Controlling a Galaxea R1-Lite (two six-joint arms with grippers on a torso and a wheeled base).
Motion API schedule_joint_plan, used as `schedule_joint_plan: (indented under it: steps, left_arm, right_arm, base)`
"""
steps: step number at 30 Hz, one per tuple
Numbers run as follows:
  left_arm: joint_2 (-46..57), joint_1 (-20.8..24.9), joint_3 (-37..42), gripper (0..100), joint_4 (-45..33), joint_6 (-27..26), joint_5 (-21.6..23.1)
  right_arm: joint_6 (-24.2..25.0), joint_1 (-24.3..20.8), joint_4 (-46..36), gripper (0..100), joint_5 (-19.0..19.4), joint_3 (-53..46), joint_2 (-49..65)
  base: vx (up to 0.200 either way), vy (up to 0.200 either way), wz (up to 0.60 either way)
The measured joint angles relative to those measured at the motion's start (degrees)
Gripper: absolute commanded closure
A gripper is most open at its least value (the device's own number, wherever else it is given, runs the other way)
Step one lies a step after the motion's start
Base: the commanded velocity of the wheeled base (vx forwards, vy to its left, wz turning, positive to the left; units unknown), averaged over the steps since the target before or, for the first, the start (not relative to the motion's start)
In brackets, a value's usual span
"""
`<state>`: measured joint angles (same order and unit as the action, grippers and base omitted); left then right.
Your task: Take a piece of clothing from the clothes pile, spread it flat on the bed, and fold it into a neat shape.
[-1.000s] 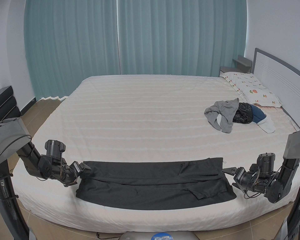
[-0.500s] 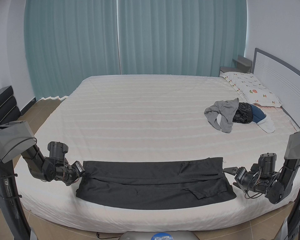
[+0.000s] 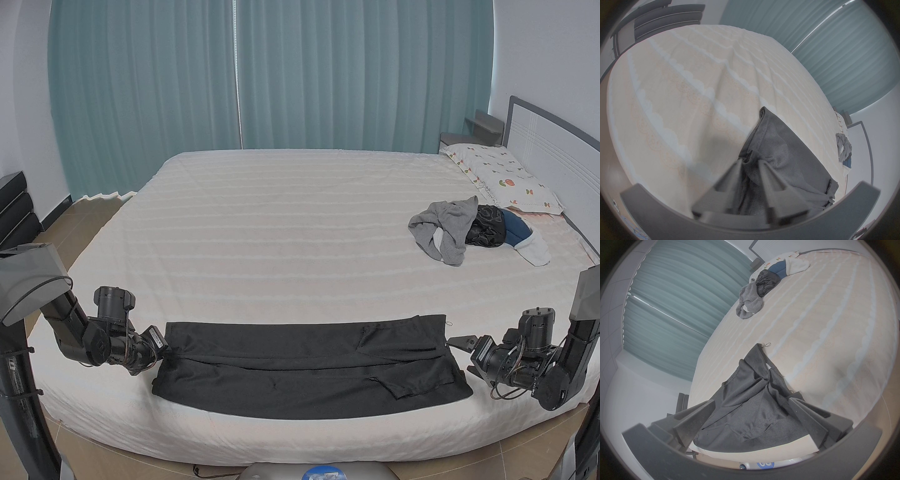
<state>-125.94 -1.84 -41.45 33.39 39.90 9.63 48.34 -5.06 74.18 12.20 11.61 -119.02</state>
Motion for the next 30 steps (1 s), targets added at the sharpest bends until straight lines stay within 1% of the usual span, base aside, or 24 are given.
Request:
schedule_joint_plan:
  steps: [4,9,15,21,29,30]
  left_arm:
    - [1.27,-0.55,-0.17,0,0.35,1.1,1.1]
    - [1.79,-1.02,-2.71,0,2.3,4.83,2.38]
    - [-1.82,-0.8,-10.14,0,3.3,7.58,2.93]
    - [-5.73,-0.57,-14.88,0,3.72,7.72,2.9]
    - [-7.83,-0.37,-15.77,0,3.72,4.6,2.51]
    - [-7.96,-0.3,-15.65,100,3.74,4.24,2.4]
  right_arm:
    - [-0.06,-0.01,-0.04,0,0.0,-0.37,0.49]
    - [-0.09,-0.12,-0.01,0,0.02,-0.56,1.05]
    - [-0.06,-0.34,-0.01,0,0.02,-0.69,1.44]
    - [-0.02,-0.34,-0.01,0,0.05,-0.74,1.6]
    - [0.0,-0.41,-0.04,0,0.05,-0.72,1.65]
    - [0.0,-0.39,-0.01,0,0.05,-0.72,1.65]
  base:
    - [0.0,0.0,0.0]
    - [0.0,0.0,0.0]
    - [0.0,0.0,0.0]
    - [0.0,0.0,0.0]
    - [0.0,0.0,0.0]
    - [0.0,0.0,0.0]
